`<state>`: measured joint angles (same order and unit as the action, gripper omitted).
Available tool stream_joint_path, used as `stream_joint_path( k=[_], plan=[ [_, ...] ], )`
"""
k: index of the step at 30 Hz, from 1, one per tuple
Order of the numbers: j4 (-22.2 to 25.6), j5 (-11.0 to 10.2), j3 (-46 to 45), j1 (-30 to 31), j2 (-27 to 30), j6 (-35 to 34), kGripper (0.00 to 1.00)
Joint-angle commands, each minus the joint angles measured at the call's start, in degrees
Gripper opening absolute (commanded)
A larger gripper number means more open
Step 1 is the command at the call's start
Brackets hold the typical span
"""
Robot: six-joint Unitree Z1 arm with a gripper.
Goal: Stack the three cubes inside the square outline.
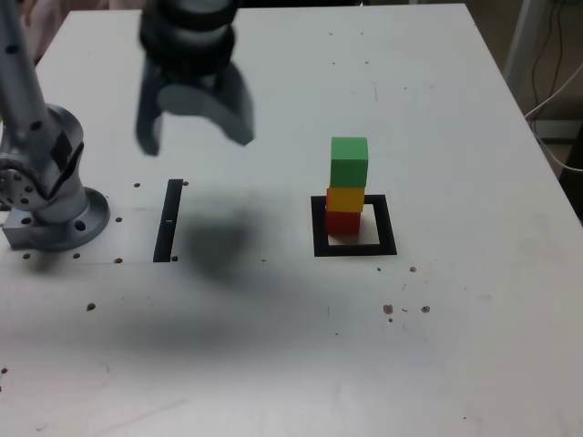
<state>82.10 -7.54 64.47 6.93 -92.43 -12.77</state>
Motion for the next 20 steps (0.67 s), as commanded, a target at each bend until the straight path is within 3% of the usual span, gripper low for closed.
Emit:
stream_joint_path(
  k=[1, 15, 20],
  plan=[
    [-1.91, 0.55, -2.41, -0.07, 1.2, -0.28, 0.99],
    [-18.8, 4.01, -17.74, -0.08, 2.06, 0.19, 0.99],
    [-21.64, 5.3, -20.69, -0.05, 2.16, 1.72, 0.99]
  ],
)
